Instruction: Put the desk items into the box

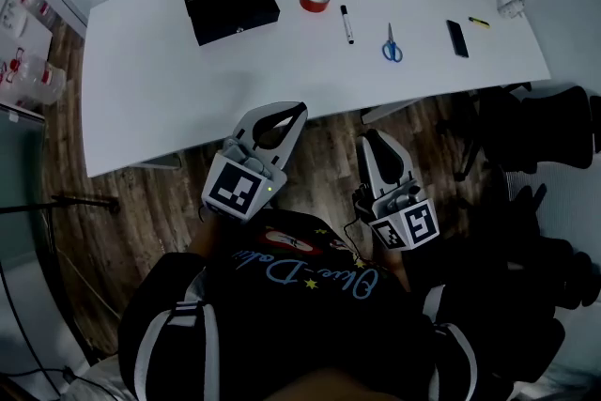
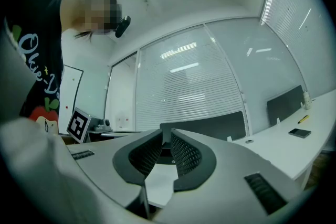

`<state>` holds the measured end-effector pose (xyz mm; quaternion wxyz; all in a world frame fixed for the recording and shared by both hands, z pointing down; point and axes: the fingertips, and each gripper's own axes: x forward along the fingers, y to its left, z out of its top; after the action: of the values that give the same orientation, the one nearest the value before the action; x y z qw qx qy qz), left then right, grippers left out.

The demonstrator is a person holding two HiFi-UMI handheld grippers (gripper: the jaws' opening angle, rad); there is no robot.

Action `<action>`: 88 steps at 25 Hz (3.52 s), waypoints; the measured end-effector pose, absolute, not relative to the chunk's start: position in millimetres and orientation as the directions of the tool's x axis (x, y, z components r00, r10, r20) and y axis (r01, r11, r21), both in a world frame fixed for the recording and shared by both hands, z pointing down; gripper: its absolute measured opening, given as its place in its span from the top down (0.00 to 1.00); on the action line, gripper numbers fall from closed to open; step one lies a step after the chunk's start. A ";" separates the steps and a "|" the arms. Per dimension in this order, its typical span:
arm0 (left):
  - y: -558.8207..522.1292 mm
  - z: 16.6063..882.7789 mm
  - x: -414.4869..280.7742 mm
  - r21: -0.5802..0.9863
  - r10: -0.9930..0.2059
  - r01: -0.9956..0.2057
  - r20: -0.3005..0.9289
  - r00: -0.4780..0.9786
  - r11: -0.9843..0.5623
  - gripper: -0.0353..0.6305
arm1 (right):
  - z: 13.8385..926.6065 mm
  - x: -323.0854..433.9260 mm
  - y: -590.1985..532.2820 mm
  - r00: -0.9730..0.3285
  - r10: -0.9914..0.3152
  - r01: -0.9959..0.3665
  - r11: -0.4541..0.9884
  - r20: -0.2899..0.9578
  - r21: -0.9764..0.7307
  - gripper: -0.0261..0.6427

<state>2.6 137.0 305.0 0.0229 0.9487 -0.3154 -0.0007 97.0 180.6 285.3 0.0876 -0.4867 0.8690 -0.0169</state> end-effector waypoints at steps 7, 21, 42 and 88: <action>114.7 304.0 7.4 0.038 -0.564 -0.564 0.012 0.826 -0.825 0.95 | 284.7 98.7 162.1 -0.480 -0.866 -0.863 0.495 -0.142 -0.097 0.89; 85.0 316.8 -2.8 0.044 -0.525 -0.525 0.010 0.851 -0.850 0.95 | 297.3 83.0 137.3 -0.459 -0.881 -0.878 0.469 -0.112 -0.096 0.88; 58.3 327.7 -19.6 0.122 -0.602 -0.597 -0.007 0.798 -0.793 0.95 | 303.3 74.0 102.0 -0.532 -0.845 -0.844 0.534 -0.048 -0.056 0.86; -42.5 318.8 51.9 0.002 -0.853 -0.859 0.119 0.509 -0.512 0.95 | 328.8 144.3 -58.7 -0.837 -0.540 -0.522 0.837 -0.086 -0.164 0.84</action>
<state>51.9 -42.5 318.8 0.0305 0.8681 -0.4928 0.0513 144.3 -58.7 328.8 0.0647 -0.2778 0.9561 -0.0672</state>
